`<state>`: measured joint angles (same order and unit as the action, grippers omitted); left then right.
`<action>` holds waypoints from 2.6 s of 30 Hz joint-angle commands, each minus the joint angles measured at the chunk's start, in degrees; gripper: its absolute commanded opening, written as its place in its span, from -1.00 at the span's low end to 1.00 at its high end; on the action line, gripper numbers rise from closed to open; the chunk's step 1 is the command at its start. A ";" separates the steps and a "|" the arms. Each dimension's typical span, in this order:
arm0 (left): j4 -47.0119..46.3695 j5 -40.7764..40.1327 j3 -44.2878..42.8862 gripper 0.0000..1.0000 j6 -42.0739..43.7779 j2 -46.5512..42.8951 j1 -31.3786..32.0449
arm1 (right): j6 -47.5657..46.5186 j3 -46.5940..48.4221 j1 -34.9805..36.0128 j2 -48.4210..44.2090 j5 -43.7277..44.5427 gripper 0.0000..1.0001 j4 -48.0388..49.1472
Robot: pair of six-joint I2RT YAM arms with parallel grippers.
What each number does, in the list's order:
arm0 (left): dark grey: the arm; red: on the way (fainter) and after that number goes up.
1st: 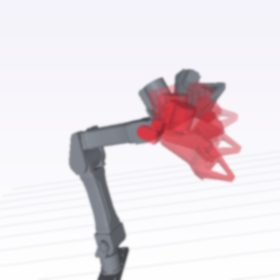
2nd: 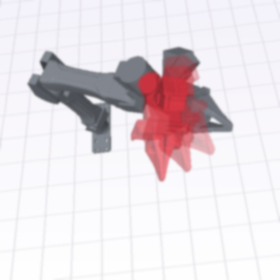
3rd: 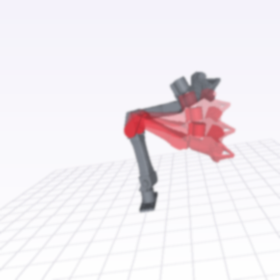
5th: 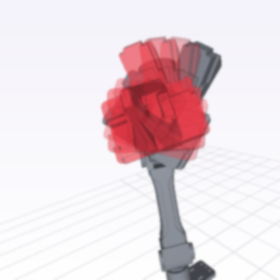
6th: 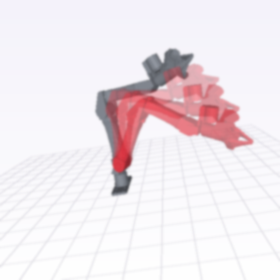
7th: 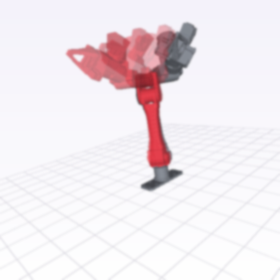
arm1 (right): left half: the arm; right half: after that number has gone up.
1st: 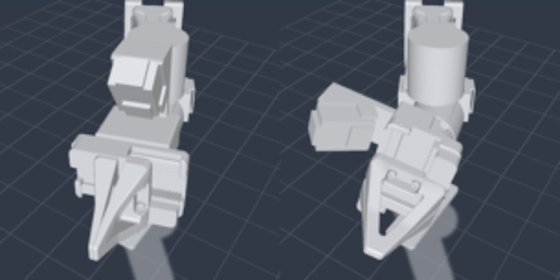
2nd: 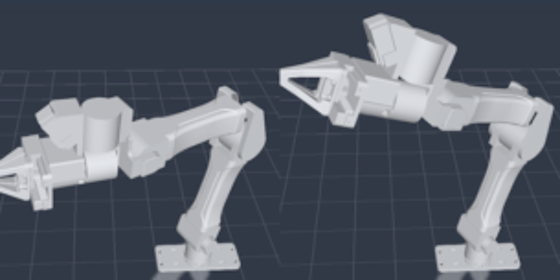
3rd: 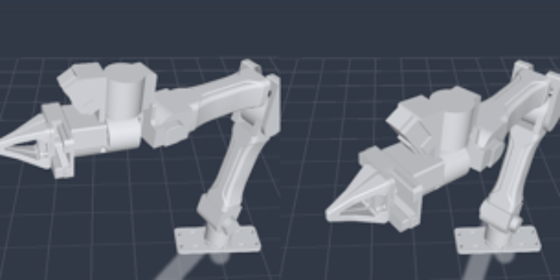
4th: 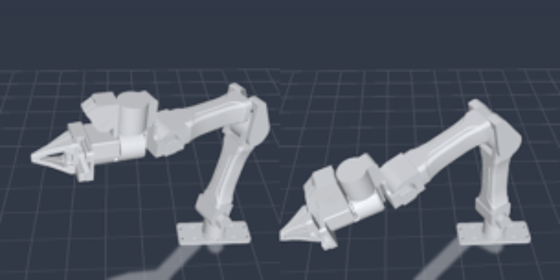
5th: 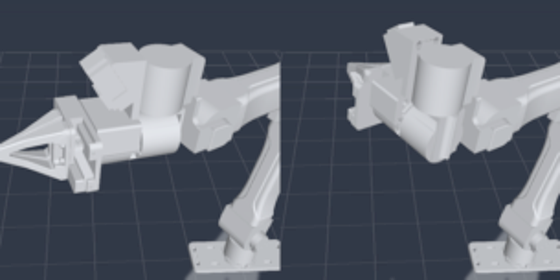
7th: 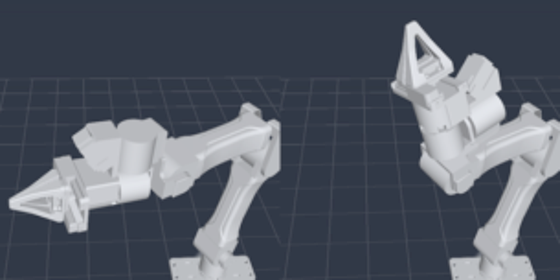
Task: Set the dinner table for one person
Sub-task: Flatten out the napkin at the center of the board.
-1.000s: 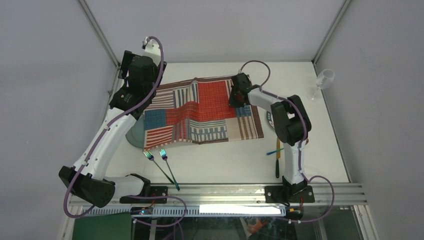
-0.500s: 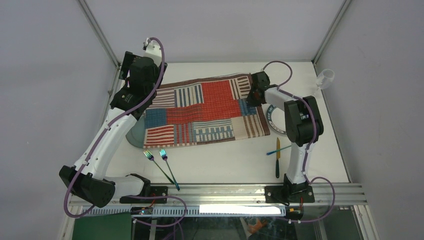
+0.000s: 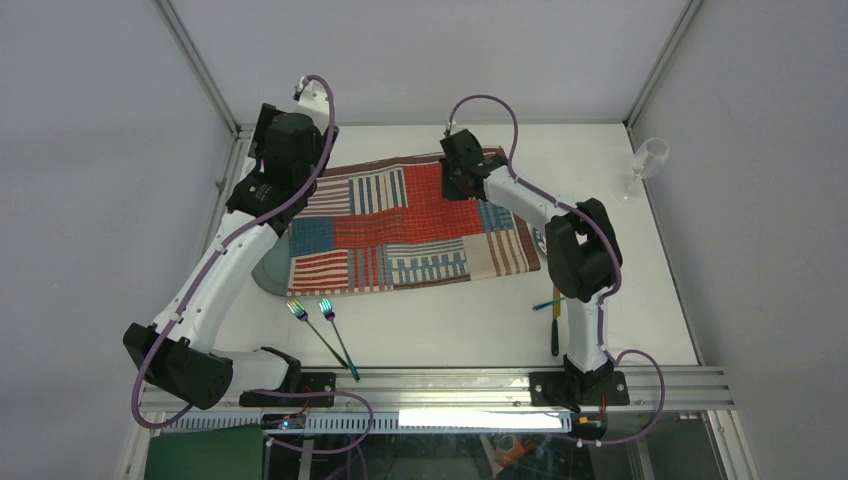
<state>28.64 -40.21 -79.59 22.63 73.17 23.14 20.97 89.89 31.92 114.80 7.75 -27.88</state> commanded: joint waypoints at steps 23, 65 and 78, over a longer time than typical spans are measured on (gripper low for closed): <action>11.23 21.55 -36.35 -1.00 -8.38 53.89 -3.32 | -3.22 10.48 -12.19 2.02 -1.82 -1.00 -2.93; 9.14 41.28 -40.24 -1.00 -23.62 68.09 -5.93 | -2.33 14.36 -15.37 15.72 -3.26 -1.00 -4.47; 12.94 44.14 -49.54 -1.00 -21.13 74.77 -5.43 | 2.25 15.97 -19.43 19.28 -2.90 -1.00 -5.99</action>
<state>41.19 1.21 -126.89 0.36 143.90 17.52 21.87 104.84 15.00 130.96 2.39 -32.86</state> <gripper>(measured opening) 0.008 0.004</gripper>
